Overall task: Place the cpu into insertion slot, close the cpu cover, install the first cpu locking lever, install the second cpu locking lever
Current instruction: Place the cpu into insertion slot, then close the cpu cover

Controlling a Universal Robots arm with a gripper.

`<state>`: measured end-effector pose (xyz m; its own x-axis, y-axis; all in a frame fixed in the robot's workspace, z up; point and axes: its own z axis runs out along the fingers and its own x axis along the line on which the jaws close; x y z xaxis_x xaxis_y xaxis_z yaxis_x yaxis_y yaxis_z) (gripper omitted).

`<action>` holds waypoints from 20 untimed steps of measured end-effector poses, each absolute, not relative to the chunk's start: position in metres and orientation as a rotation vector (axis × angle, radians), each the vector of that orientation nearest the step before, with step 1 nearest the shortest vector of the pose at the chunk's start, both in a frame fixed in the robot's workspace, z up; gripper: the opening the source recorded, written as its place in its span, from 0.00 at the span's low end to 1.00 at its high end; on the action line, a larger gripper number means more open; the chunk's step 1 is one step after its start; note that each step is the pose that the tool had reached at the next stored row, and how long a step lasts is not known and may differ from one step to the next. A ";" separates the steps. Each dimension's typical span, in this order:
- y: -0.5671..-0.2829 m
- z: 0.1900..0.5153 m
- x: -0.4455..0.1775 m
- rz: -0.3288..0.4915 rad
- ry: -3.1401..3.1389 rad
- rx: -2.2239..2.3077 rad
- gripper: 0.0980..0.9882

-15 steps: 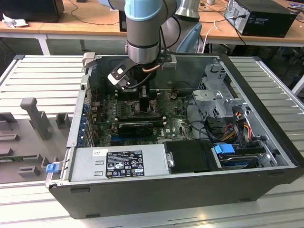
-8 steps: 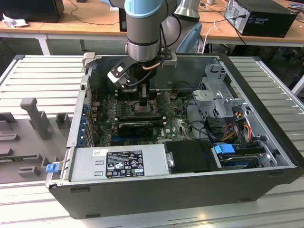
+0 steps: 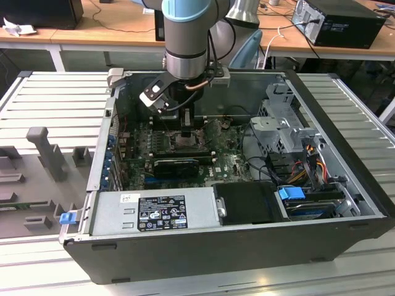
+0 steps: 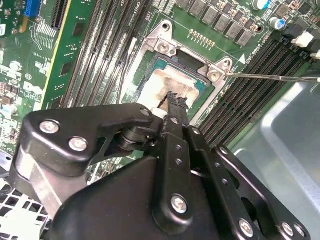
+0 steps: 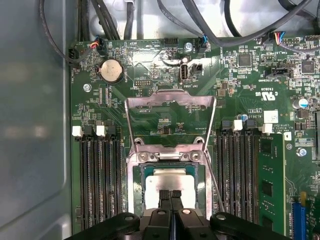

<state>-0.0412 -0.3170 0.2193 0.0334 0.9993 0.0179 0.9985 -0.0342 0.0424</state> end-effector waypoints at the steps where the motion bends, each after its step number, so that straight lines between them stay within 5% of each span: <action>1: -0.317 0.220 -0.041 0.065 2.170 2.245 0.01; 20: -0.318 0.231 -0.036 0.062 2.169 2.248 0.01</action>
